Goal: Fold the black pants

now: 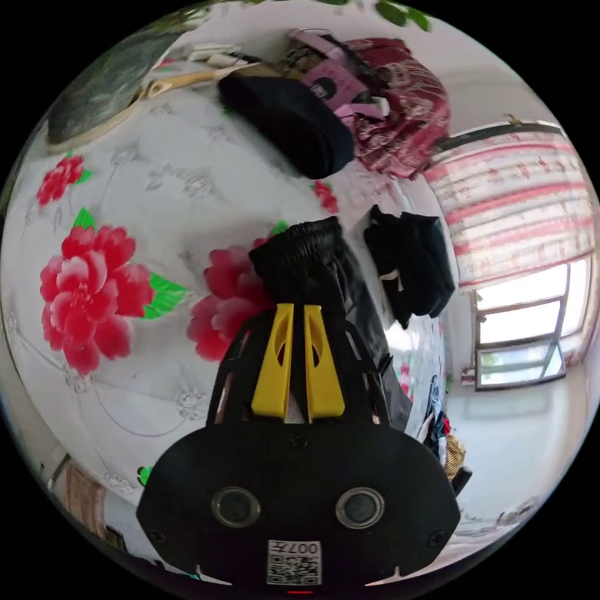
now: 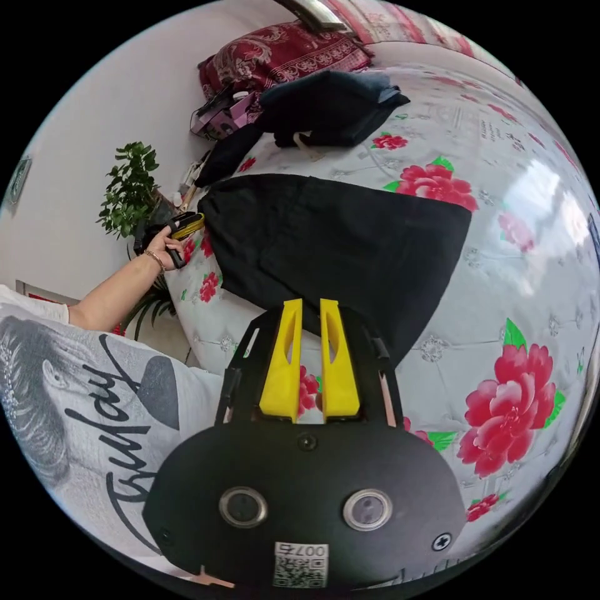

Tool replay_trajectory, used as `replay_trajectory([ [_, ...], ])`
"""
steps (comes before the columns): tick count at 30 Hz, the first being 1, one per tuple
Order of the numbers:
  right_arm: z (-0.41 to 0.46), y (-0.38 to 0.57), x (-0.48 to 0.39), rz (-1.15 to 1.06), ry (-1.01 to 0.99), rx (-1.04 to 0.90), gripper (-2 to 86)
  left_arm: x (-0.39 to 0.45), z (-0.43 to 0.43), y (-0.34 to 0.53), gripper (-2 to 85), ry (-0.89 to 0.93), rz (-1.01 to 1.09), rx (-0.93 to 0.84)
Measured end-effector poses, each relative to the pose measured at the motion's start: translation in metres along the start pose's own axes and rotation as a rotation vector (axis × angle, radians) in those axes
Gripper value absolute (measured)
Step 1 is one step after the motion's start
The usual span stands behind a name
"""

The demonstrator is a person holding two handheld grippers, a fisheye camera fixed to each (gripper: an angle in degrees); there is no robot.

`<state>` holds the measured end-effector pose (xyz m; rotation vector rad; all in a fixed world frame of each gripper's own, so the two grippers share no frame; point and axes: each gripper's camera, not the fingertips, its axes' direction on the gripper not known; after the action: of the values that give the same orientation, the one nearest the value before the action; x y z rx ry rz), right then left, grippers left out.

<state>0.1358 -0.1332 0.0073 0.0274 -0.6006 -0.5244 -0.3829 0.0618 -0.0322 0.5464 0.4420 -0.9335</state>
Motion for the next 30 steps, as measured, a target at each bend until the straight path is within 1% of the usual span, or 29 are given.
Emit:
replay_trajectory([
  [2, -0.013, 0.009, 0.009, 0.030, 0.027, 0.034, 4.4, 0.067, -0.015, 0.004, 0.0, 0.018, 0.256, 0.044],
  [3, -0.021, 0.014, 0.017, 0.056, 0.035, 0.055, 4.3, 0.087, -0.018, 0.007, -0.1, 0.025, 0.328, 0.045],
  [5, -0.033, 0.024, 0.032, 0.104, 0.038, 0.093, 4.4, 0.171, -0.025, 0.033, -0.4, 0.078, 0.620, 0.022],
  [6, -0.040, 0.030, 0.044, 0.142, 0.031, 0.112, 4.7, 0.192, -0.025, 0.043, -0.4, 0.097, 0.690, 0.008],
  [8, -0.047, 0.039, 0.064, 0.201, 0.020, 0.128, 5.1, 0.262, -0.018, 0.095, -0.1, 0.186, 0.944, -0.063],
  [9, -0.050, 0.045, 0.079, 0.246, 0.011, 0.143, 5.5, 0.275, -0.013, 0.110, 0.1, 0.209, 0.996, -0.086],
  [11, -0.055, 0.055, 0.100, 0.309, -0.013, 0.172, 6.2, 0.311, 0.019, 0.169, 1.4, 0.265, 1.121, -0.204],
  [13, -0.056, 0.065, 0.121, 0.379, -0.058, 0.191, 6.9, 0.318, 0.055, 0.208, 3.5, 0.223, 1.153, -0.277],
  [14, -0.055, 0.072, 0.135, 0.425, -0.104, 0.199, 7.4, 0.316, 0.079, 0.226, 3.7, 0.145, 1.152, -0.349],
  [16, -0.052, 0.083, 0.154, 0.492, -0.183, 0.211, 8.1, 0.304, 0.100, 0.233, 3.6, 0.041, 1.080, -0.414],
  [19, -0.048, 0.099, 0.181, 0.568, -0.301, 0.258, 9.4, 0.266, 0.096, 0.209, 5.6, 0.048, 0.973, -0.431],
  [23, -0.034, 0.100, 0.210, 0.617, -0.370, 0.274, 11.0, 0.202, 0.091, 0.142, 8.5, -0.040, 0.786, -0.437],
  [27, -0.007, 0.070, 0.231, 0.625, -0.448, 0.240, 12.4, 0.163, 0.111, 0.102, 11.3, 0.012, 0.640, -0.518],
  [30, 0.006, 0.041, 0.231, 0.598, -0.491, 0.220, 12.4, 0.147, 0.145, 0.093, 12.5, 0.085, 0.548, -0.630],
])
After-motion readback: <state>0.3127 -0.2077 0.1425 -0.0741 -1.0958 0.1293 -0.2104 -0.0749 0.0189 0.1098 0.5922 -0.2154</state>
